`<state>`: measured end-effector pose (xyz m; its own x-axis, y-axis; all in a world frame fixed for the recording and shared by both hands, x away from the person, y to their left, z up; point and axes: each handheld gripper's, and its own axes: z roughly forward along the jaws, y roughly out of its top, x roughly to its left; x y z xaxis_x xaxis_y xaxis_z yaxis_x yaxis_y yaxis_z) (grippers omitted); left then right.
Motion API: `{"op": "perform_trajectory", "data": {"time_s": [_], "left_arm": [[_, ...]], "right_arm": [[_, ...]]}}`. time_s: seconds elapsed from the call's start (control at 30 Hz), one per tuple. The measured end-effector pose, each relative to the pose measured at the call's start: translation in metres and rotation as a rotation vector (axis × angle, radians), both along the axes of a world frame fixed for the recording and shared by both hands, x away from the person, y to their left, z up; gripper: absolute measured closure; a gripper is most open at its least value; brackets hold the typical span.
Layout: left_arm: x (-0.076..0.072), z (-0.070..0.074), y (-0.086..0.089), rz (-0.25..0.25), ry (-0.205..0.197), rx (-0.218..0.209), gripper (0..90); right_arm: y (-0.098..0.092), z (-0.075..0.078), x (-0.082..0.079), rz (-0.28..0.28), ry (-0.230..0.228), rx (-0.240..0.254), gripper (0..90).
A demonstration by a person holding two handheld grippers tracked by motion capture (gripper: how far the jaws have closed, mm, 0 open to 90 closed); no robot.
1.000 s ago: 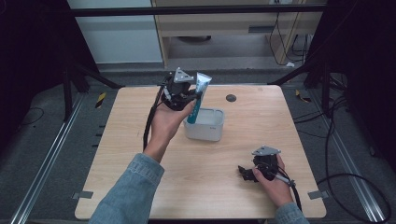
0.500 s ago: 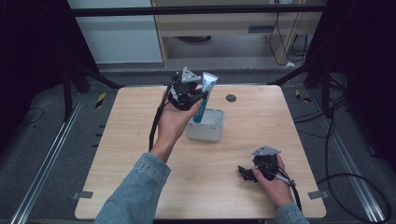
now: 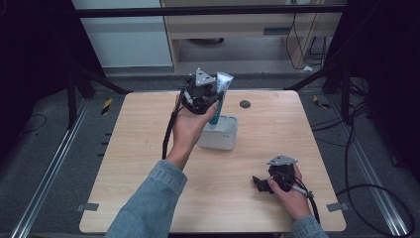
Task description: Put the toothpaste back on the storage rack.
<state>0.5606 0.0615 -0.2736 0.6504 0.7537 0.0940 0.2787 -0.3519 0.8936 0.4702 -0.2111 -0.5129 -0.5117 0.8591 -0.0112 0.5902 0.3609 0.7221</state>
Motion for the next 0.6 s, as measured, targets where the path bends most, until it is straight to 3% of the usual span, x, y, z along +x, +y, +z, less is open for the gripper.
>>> {"op": "perform_trajectory", "data": {"time_s": [0.17, 0.33, 0.6], "left_arm": [[0.009, -0.006, -0.004, 0.007, -0.017, 0.003, 79.3], [0.023, -0.018, -0.006, 0.022, 0.001, 0.005, 79.3], [0.032, -0.027, -0.007, 0.025, 0.012, 0.002, 79.3]], "right_arm": [[0.000, 0.000, 0.000, -0.002, 0.000, 0.001, 0.4], [0.000, 0.000, 0.000, -0.002, 0.002, 0.002, 0.4], [0.000, 0.000, 0.000, -0.003, 0.004, 0.003, 0.4]]}}
